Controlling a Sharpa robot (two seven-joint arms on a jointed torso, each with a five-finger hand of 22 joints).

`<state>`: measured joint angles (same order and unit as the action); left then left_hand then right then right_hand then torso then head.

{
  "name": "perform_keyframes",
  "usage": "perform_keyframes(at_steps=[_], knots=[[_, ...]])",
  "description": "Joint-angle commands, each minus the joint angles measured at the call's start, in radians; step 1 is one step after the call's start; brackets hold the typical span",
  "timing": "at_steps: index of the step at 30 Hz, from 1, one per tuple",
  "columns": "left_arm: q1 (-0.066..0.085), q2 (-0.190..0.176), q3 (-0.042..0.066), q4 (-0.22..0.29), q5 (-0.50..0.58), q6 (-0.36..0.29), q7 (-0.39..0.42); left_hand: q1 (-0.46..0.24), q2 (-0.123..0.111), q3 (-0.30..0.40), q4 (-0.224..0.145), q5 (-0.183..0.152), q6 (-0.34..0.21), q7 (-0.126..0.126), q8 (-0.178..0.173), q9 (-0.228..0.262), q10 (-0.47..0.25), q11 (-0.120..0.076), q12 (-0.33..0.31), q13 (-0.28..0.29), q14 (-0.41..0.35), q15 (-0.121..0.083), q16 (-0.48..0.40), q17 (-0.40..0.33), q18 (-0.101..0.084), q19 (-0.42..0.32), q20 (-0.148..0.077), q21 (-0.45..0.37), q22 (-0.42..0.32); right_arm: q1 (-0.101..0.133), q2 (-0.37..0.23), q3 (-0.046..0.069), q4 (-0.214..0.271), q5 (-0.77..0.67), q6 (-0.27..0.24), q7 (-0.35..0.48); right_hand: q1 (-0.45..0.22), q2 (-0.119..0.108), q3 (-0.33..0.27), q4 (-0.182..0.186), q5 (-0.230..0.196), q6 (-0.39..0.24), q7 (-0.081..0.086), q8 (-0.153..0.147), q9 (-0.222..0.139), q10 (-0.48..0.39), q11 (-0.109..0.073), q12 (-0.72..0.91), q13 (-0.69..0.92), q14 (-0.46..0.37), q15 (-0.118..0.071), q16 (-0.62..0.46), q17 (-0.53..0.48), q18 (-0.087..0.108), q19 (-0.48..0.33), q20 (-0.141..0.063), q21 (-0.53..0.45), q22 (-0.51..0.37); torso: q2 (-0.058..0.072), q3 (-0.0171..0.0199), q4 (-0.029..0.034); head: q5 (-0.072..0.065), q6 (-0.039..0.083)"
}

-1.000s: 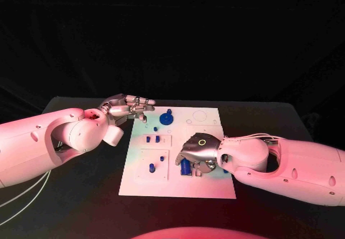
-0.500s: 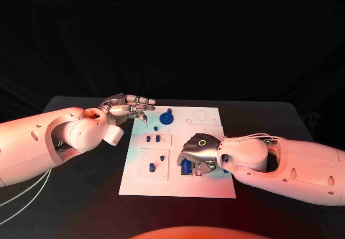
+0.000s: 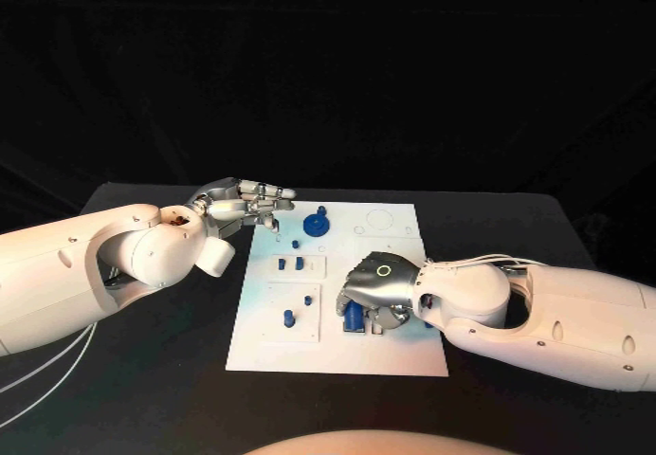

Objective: Assemble the parts on the task board

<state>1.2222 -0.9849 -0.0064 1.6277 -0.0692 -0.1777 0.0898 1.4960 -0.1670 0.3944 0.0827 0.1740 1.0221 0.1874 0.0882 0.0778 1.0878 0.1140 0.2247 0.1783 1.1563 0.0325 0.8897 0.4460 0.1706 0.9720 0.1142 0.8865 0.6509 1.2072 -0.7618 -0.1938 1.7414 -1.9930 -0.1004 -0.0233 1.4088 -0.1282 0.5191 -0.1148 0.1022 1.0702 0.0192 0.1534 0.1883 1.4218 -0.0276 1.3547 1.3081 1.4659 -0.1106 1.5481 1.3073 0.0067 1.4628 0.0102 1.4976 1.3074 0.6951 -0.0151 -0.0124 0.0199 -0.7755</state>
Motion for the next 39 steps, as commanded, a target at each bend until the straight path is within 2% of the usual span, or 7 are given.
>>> perform_keyframes(at_steps=[1,7,13,26,31,39], knots=[[0.000,0.002,0.001,0.002,0.005,0.013,0.001,-0.004,0.006,-0.008,-0.001,-0.001,-0.008,0.001,-0.004,-0.001,-0.004,0.001,0.004,0.002,-0.004,0.000,-0.004,-0.002,0.014,0.002,0.007,-0.004,-0.002,-0.001,-0.004,0.000,0.003,-0.020,-0.056,0.020,-0.009,0.012,0.001,0.003,0.000,0.051,0.039,0.004,0.009,0.003,0.004,0.005,0.087,0.097,0.011,0.003,0.230,0.009,0.074,0.004,0.006,0.243,0.000,0.0000,-0.0002,-0.001,0.000],[0.000,0.002,0.001,0.001,0.005,0.015,-0.001,-0.005,0.006,-0.008,0.000,-0.001,-0.008,0.002,-0.004,-0.001,-0.005,0.001,0.005,0.002,-0.004,0.000,-0.004,-0.002,0.014,0.002,0.007,-0.005,-0.002,-0.001,-0.015,0.000,0.012,-0.017,-0.106,0.039,-0.010,0.013,0.000,0.004,-0.007,0.056,0.040,0.004,0.011,0.004,0.006,0.006,0.088,0.097,0.013,0.004,0.231,0.008,0.075,0.005,0.008,0.243,0.000,0.0000,0.0007,-0.001,0.001],[0.000,0.002,0.001,0.000,0.005,0.015,-0.002,-0.005,0.006,-0.008,0.000,-0.001,-0.008,0.002,-0.004,-0.001,-0.005,0.001,0.005,0.002,-0.004,0.000,-0.004,-0.002,0.014,0.002,0.007,-0.005,-0.002,-0.001,-0.027,0.000,0.023,-0.013,-0.123,0.048,-0.014,0.014,-0.004,0.006,-0.022,0.061,0.041,0.002,0.012,0.005,0.006,0.007,0.088,0.097,0.014,0.005,0.233,0.008,0.077,0.007,0.011,0.244,0.000,-0.0007,0.0000,-0.001,0.002],[0.000,0.001,0.000,0.000,0.005,0.019,-0.004,-0.008,0.006,-0.010,0.001,-0.002,-0.010,0.002,-0.005,-0.002,-0.008,0.002,0.005,0.002,-0.005,0.001,-0.005,-0.003,0.014,0.002,0.008,-0.006,-0.003,0.001,-0.053,0.000,0.045,0.017,-0.093,0.064,-0.031,0.008,-0.021,0.015,-0.039,0.069,0.041,-0.001,0.015,0.003,0.008,0.006,0.086,0.098,0.016,0.005,0.234,0.008,0.076,0.010,0.010,0.244,-0.001,-0.0010,-0.0002,-0.001,-0.001],[0.000,0.002,0.000,0.000,0.005,0.020,-0.004,-0.008,0.006,-0.010,0.001,-0.002,-0.011,0.002,-0.005,-0.002,-0.009,0.002,0.005,0.001,-0.006,0.001,-0.005,-0.003,0.014,0.002,0.008,-0.007,-0.003,0.000,-0.053,0.000,0.042,0.029,-0.074,0.068,-0.033,0.004,-0.026,0.016,-0.039,0.067,0.040,-0.005,0.015,0.000,0.007,0.003,0.083,0.098,0.016,0.007,0.236,0.009,0.075,0.010,0.008,0.243,0.000,-0.0007,0.0002,-0.001,-0.001],[0.000,0.002,0.000,0.001,0.005,0.019,-0.004,-0.008,0.006,-0.011,0.002,-0.001,-0.012,0.003,-0.005,-0.002,-0.010,0.003,0.006,0.001,-0.007,0.002,-0.005,-0.004,0.014,0.001,0.008,-0.007,-0.004,-0.003,-0.048,-0.001,0.029,0.033,-0.077,0.066,-0.032,0.002,-0.029,0.015,-0.037,0.065,0.039,-0.007,0.015,-0.001,0.006,0.003,0.083,0.099,0.016,0.008,0.238,0.009,0.075,0.011,0.008,0.243,0.001,-0.0008,0.0016,0.000,0.000]])
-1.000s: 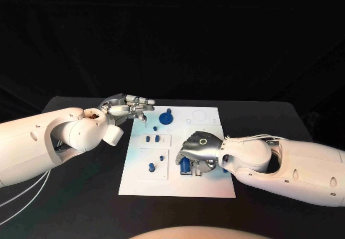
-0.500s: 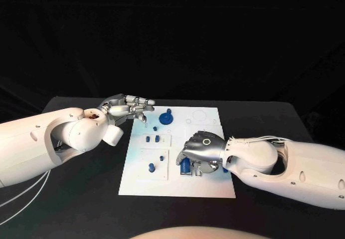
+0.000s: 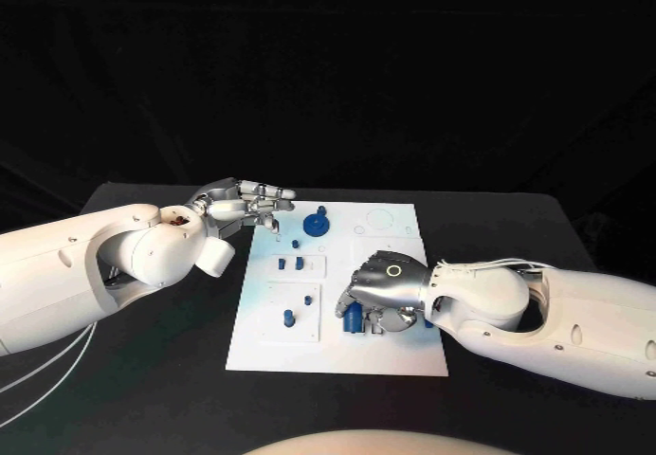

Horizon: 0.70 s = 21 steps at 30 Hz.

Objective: Assemble the parts on the task board

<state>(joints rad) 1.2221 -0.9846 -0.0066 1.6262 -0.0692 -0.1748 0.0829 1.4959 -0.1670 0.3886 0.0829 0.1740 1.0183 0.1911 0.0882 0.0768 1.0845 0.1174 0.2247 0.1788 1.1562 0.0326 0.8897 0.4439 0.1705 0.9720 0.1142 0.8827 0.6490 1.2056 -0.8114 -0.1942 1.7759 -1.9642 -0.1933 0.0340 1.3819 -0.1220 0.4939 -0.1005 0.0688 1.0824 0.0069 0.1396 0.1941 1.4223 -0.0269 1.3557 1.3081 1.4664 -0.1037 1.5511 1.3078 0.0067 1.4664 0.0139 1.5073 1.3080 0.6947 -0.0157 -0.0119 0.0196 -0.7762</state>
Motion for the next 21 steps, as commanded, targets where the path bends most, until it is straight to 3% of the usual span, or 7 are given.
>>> perform_keyframes(at_steps=[1,21], knots=[[0.000,0.002,0.000,0.002,0.005,0.016,0.003,-0.008,0.006,-0.005,0.001,-0.001,-0.008,-0.001,-0.005,-0.001,-0.007,-0.001,0.006,0.001,-0.007,0.002,-0.005,-0.002,0.014,0.001,0.008,-0.004,-0.002,-0.001,0.003,0.000,-0.008,0.004,0.016,0.009,-0.006,-0.005,-0.004,0.001,-0.004,0.053,0.052,0.006,0.009,-0.001,0.005,0.002,0.083,0.098,0.009,0.005,0.238,0.009,0.071,0.007,-0.002,0.243,0.001,-0.0002,0.0011,0.000,0.001],[0.000,0.001,0.000,0.001,0.005,0.016,0.002,-0.008,0.006,-0.005,0.002,-0.001,-0.009,-0.001,-0.005,-0.002,-0.009,0.000,0.007,0.001,-0.009,0.002,-0.007,-0.003,0.014,0.000,0.009,-0.005,-0.003,-0.014,0.016,0.000,-0.032,0.025,0.029,0.028,-0.004,-0.003,-0.009,0.003,-0.003,0.041,0.049,-0.006,0.006,-0.011,0.001,-0.008,0.075,0.099,0.007,0.007,0.241,0.011,0.066,0.007,-0.011,0.240,0.001,0.0010,0.0000,0.003,-0.006]])
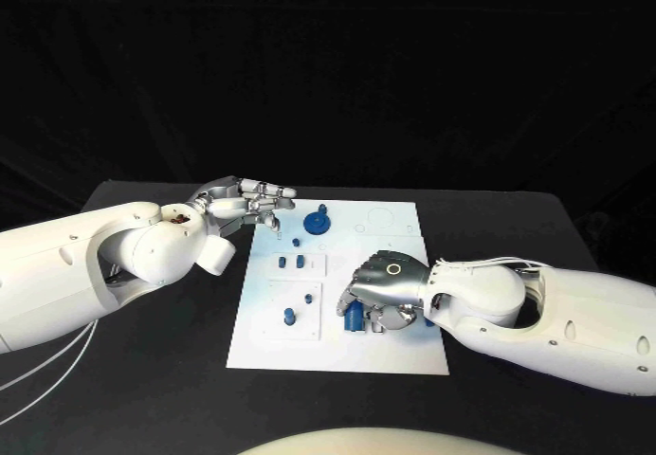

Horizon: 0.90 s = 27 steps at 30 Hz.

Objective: Assemble the parts on the task board

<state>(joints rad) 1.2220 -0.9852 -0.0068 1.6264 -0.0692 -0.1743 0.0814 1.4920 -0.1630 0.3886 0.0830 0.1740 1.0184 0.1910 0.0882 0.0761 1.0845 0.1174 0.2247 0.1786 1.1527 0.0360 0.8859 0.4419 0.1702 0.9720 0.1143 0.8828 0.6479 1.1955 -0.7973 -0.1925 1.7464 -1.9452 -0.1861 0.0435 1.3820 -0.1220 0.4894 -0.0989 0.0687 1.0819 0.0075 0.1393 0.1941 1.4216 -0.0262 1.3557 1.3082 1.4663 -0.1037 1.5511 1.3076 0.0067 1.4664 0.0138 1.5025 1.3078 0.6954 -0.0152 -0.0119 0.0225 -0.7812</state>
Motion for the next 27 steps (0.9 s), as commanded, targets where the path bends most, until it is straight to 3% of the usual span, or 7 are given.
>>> perform_keyframes(at_steps=[1,17,24,27], knots=[[0.000,0.002,0.001,0.001,0.005,0.016,0.003,-0.004,0.002,-0.005,0.002,-0.001,-0.009,-0.001,-0.005,-0.001,-0.009,0.000,0.007,0.001,-0.005,-0.002,-0.003,-0.001,0.014,0.000,0.009,-0.005,-0.002,-0.004,0.002,-0.002,-0.004,0.006,0.023,0.018,-0.004,-0.003,-0.004,0.001,-0.003,0.038,0.048,-0.009,0.006,-0.012,-0.001,-0.009,0.074,0.099,0.007,0.006,0.240,0.011,0.066,0.007,-0.007,0.240,0.000,0.0005,0.0001,0.000,-0.001],[0.000,0.001,0.000,0.001,0.005,0.015,0.002,-0.004,0.002,-0.005,0.001,-0.001,-0.010,-0.001,-0.005,-0.001,-0.010,0.000,0.007,0.001,-0.007,-0.001,-0.004,-0.002,0.014,0.000,0.009,-0.007,-0.002,-0.007,0.010,-0.002,-0.025,0.008,0.066,0.010,0.005,-0.009,-0.008,-0.002,-0.002,-0.025,0.031,-0.064,-0.010,-0.038,-0.011,-0.037,0.049,0.095,0.001,-0.002,0.227,0.015,0.056,0.004,-0.027,0.234,0.000,-0.0004,0.0003,0.000,-0.006],[0.000,0.001,0.000,0.001,0.005,0.014,-0.001,-0.004,0.002,-0.005,0.001,-0.001,-0.010,-0.001,-0.005,-0.001,-0.010,0.000,0.007,0.001,-0.007,-0.001,-0.004,-0.002,0.014,0.000,0.009,-0.007,-0.002,-0.009,0.013,-0.003,-0.030,0.004,0.072,0.000,0.009,-0.021,-0.006,-0.006,0.002,-0.142,0.003,-0.080,-0.044,-0.065,-0.022,-0.066,0.022,0.090,-0.008,-0.014,0.209,0.021,0.043,-0.004,-0.053,0.227,0.000,-0.0007,0.0003,0.001,-0.007],[0.000,0.001,0.000,0.001,0.005,0.014,-0.001,-0.002,0.003,-0.005,0.001,-0.001,-0.010,0.000,-0.005,-0.001,-0.011,0.000,0.009,0.001,-0.008,-0.001,-0.006,-0.003,0.015,-0.001,0.009,-0.008,-0.003,-0.009,0.013,-0.003,-0.030,0.003,0.072,-0.002,0.011,-0.021,-0.005,-0.007,0.006,-0.155,-0.001,-0.079,-0.049,-0.069,-0.024,-0.071,0.018,0.089,-0.009,-0.016,0.206,0.022,0.042,-0.005,-0.057,0.226,0.000,-0.0008,0.0007,0.002,-0.007]])
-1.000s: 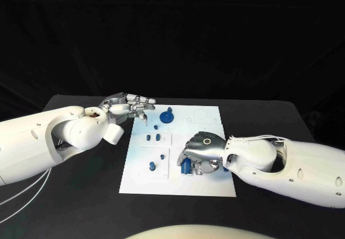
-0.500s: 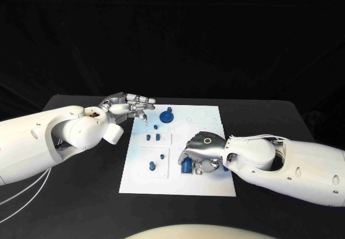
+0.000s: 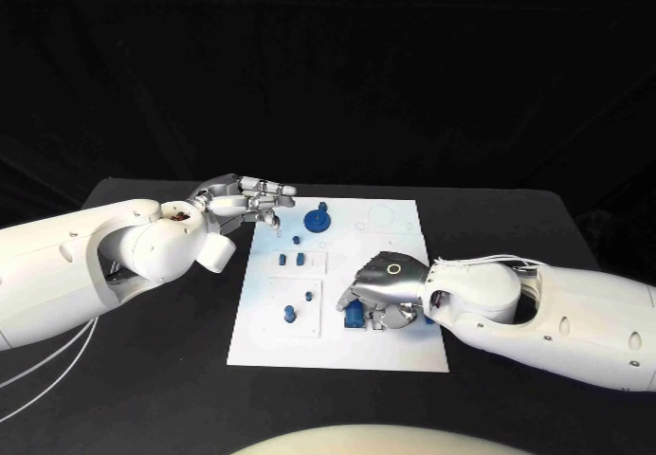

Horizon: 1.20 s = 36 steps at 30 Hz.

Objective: Assemble the parts on the task board

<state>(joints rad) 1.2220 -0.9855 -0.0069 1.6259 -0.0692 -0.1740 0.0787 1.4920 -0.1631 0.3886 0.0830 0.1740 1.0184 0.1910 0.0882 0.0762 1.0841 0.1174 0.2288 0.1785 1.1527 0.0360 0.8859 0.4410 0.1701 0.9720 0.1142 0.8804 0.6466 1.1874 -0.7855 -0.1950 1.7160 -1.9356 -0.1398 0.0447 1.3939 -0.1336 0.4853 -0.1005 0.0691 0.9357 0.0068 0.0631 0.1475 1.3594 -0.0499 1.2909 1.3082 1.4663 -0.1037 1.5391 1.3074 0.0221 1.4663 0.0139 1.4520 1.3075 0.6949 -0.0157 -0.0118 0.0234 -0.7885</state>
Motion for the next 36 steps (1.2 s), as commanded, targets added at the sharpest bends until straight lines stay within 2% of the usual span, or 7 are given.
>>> perform_keyframes(at_steps=[1,10,16,23,30,33,36], knots=[[0.000,0.001,0.001,0.002,0.005,0.013,0.001,-0.002,0.003,-0.005,0.000,-0.001,-0.010,0.000,-0.005,-0.001,-0.010,0.000,0.005,0.002,-0.008,-0.001,-0.006,-0.002,0.015,-0.001,0.009,-0.006,-0.002,-0.001,0.002,0.000,0.000,-0.007,0.025,-0.004,-0.001,-0.010,-0.001,-0.006,0.007,-0.011,-0.001,-0.003,-0.003,-0.007,0.000,-0.006,0.017,0.089,-0.009,-0.004,0.206,0.007,0.041,-0.005,-0.007,0.226,0.000,-0.0003,0.0006,0.001,0.000],[0.000,0.000,0.001,0.002,0.005,0.013,0.000,0.001,0.004,-0.004,-0.002,-0.001,-0.010,0.000,-0.005,-0.001,-0.011,0.000,0.006,0.002,-0.009,-0.002,-0.006,-0.003,0.015,-0.001,0.009,-0.007,-0.002,-0.001,-0.002,0.000,0.006,-0.013,0.008,-0.010,0.001,-0.011,0.000,-0.007,0.013,-0.018,-0.003,-0.003,-0.006,-0.007,-0.001,-0.006,0.017,0.089,-0.009,-0.004,0.207,0.006,0.041,-0.006,-0.007,0.226,0.000,-0.0004,0.0002,0.001,-0.002],[0.000,0.000,0.001,0.002,0.005,0.013,0.001,0.004,0.005,-0.003,-0.004,0.000,-0.010,0.000,-0.004,-0.001,-0.012,0.000,0.008,0.002,-0.009,-0.002,-0.007,-0.004,0.015,-0.001,0.009,-0.007,-0.003,-0.001,-0.028,0.000,0.030,-0.005,-0.070,-0.015,0.008,-0.008,0.006,-0.010,0.020,-0.029,0.001,-0.002,-0.011,0.000,-0.002,0.002,0.022,0.092,-0.011,0.002,0.217,0.003,0.049,-0.008,0.008,0.230,-0.001,0.0000,-0.0007,-0.002,0.002],[0.000,0.000,0.001,0.002,0.005,0.012,0.002,0.005,0.005,-0.003,-0.004,0.000,-0.010,0.000,-0.004,-0.001,-0.012,0.000,0.008,0.002,-0.010,-0.002,-0.007,-0.004,0.015,-0.001,0.009,-0.007,-0.003,0.000,-0.092,0.001,0.083,0.101,-0.232,0.003,-0.059,-0.040,-0.046,0.040,0.041,-0.030,0.057,0.012,-0.018,0.033,0.022,0.029,0.038,0.097,0.008,0.013,0.233,-0.007,0.073,0.000,0.052,0.244,0.000,-0.0005,0.0002,-0.010,0.007],[0.000,-0.005,0.000,0.004,0.004,0.008,0.003,0.015,0.007,-0.001,-0.011,0.000,-0.011,0.000,-0.004,-0.002,-0.013,0.000,0.012,0.003,-0.010,-0.003,-0.008,-0.007,0.015,0.000,0.008,-0.007,-0.003,-0.012,-0.148,0.001,0.106,0.237,-0.264,-0.063,-0.140,-0.042,-0.137,0.128,0.085,0.079,0.121,0.118,0.020,0.038,0.091,0.030,0.035,0.094,0.077,0.004,0.220,-0.012,0.082,0.047,0.070,0.249,-0.001,-0.0010,-0.0031,-0.014,0.012],[0.000,-0.006,0.000,0.005,0.003,0.007,0.003,0.021,0.009,0.002,-0.016,0.000,-0.010,0.000,-0.003,-0.002,-0.014,0.000,0.014,0.003,-0.010,-0.003,-0.009,-0.008,0.016,0.001,0.007,-0.006,-0.002,-0.022,-0.165,0.001,0.118,0.282,-0.266,-0.144,-0.165,-0.037,-0.167,0.157,0.116,0.122,0.103,0.171,0.043,0.049,0.081,0.039,0.042,0.092,0.069,0.000,0.214,-0.014,0.087,0.051,0.082,0.252,-0.003,-0.0014,-0.0039,-0.014,0.010],[0.000,-0.007,0.000,0.005,0.002,0.007,0.003,0.029,0.012,0.006,-0.021,0.001,-0.010,0.001,-0.002,-0.002,-0.015,0.000,0.017,0.003,-0.010,-0.004,-0.010,-0.010,0.016,0.001,0.005,-0.004,0.000,-0.037,-0.174,0.000,0.128,0.317,-0.275,-0.245,-0.185,-0.012,-0.193,0.198,0.153,0.178,0.060,0.267,0.096,0.072,0.042,0.057,0.058,0.089,0.041,-0.009,0.200,-0.015,0.090,0.039,0.087,0.254,-0.002,-0.0013,-0.0034,-0.015,0.011]])
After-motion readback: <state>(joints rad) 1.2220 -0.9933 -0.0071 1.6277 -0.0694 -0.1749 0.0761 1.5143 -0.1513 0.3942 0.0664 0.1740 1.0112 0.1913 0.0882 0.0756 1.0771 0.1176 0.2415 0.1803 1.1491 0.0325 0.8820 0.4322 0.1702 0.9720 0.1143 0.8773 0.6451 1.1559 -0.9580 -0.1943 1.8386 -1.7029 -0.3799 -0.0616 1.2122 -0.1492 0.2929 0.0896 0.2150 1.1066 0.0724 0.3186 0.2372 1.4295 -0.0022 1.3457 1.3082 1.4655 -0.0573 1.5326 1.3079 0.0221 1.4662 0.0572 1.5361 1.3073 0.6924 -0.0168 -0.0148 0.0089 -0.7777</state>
